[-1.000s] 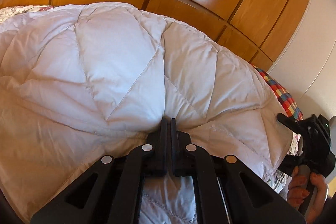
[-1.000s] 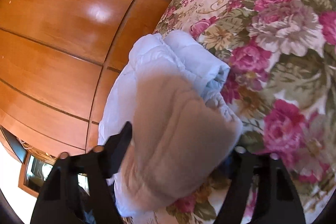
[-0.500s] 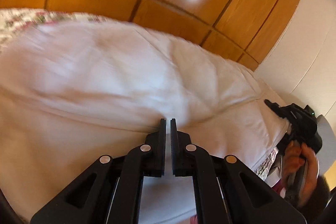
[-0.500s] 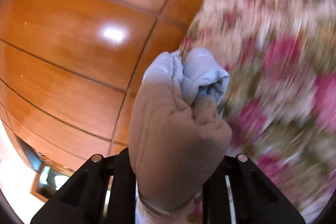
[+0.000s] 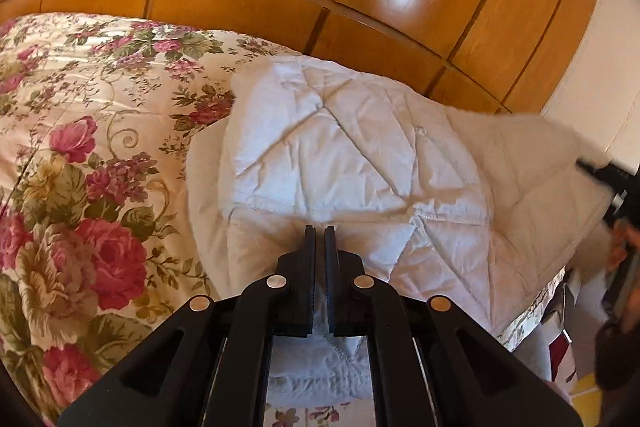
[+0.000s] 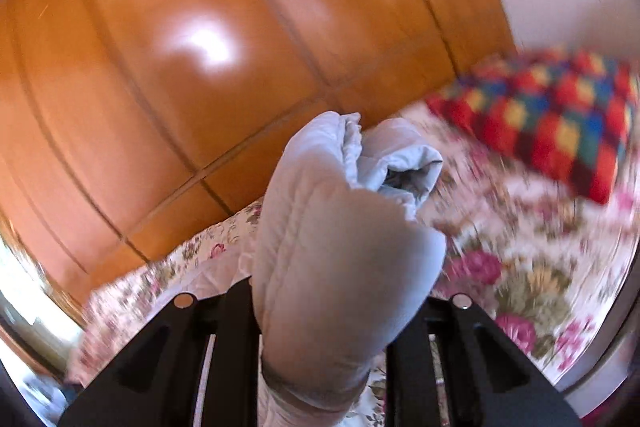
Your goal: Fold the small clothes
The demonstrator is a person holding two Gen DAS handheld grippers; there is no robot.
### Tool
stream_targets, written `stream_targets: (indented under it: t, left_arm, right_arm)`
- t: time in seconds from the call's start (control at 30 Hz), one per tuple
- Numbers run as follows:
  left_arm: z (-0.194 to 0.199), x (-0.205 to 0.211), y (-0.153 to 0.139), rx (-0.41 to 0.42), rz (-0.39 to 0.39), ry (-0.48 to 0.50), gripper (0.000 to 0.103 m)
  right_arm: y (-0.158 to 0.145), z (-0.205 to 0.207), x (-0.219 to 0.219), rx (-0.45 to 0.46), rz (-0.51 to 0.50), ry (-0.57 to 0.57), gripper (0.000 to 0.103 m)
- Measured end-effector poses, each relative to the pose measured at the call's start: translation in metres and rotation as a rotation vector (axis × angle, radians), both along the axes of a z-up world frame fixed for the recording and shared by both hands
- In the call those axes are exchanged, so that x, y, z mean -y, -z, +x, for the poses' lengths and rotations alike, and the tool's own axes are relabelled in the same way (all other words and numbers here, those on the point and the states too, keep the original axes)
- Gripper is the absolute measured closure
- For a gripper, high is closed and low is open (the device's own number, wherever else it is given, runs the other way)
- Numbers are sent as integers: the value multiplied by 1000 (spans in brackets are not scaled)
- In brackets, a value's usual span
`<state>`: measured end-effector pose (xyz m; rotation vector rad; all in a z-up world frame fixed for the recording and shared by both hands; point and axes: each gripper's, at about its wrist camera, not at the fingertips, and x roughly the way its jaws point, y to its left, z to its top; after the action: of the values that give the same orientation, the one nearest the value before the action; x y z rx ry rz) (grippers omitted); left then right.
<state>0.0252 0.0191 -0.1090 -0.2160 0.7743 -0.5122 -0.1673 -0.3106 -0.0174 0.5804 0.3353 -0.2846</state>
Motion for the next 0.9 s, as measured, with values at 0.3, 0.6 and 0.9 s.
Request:
stream_targets:
  t: [0.3,0.6,0.9]
  left_arm:
    - [6,-8,4,-32,-71,3,101]
    - [10,-18,9,-72,-160,23,101]
    - [12,-86,-3,-115,-574,33,101]
  right_arm:
    - [-51,34,-143,-23,-472,-155,83]
    - [-20,58,-286,-56,-781,-416,80]
    - [41,72,-353,-131,-965,-629,76]
